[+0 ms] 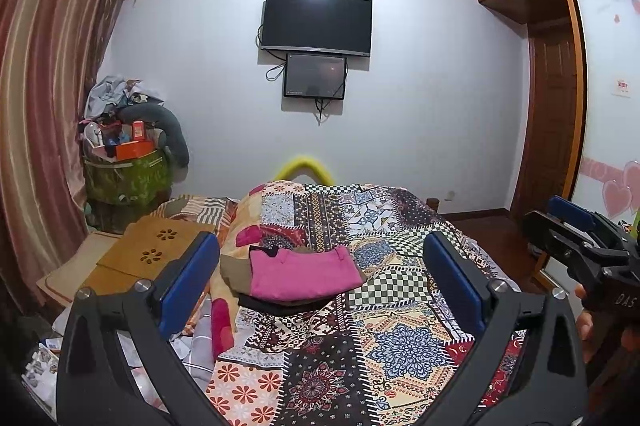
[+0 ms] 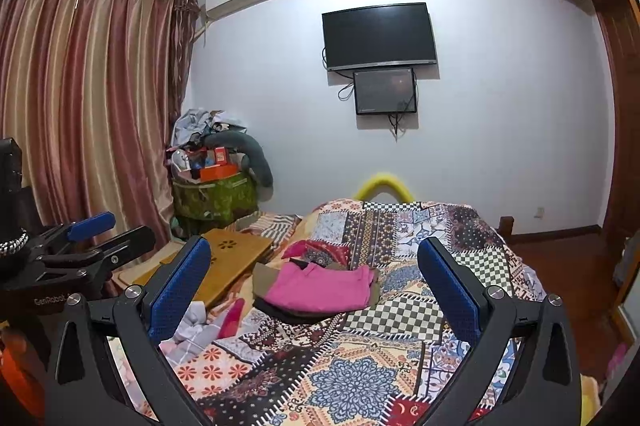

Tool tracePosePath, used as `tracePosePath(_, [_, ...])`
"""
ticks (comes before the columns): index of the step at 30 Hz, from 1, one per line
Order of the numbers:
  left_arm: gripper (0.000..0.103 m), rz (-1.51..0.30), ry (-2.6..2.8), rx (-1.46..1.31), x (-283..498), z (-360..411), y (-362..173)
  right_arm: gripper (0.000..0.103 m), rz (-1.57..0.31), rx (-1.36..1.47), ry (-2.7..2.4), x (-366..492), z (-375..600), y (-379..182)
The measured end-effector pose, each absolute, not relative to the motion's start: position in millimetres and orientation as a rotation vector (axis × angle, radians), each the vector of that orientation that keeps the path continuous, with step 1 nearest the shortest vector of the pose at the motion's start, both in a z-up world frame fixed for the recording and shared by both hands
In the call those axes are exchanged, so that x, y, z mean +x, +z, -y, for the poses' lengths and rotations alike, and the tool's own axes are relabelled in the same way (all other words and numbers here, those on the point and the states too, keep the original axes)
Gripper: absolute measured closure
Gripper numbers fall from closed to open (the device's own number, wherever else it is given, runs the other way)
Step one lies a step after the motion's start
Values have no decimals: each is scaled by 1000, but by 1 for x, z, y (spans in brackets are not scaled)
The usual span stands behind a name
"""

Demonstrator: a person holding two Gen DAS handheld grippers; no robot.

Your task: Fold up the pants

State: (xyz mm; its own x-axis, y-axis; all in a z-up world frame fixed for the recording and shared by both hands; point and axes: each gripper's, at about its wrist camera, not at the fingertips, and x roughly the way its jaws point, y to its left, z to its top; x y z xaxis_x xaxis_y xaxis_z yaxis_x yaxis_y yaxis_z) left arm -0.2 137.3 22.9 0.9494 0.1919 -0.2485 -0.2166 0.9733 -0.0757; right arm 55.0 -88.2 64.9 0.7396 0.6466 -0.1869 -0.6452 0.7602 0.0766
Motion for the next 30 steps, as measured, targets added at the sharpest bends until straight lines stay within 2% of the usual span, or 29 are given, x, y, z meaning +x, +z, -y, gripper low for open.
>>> tracePosePath(30, [0, -250, 183, -118, 2, -141, 23, 0, -214, 15, 690, 57, 92, 63])
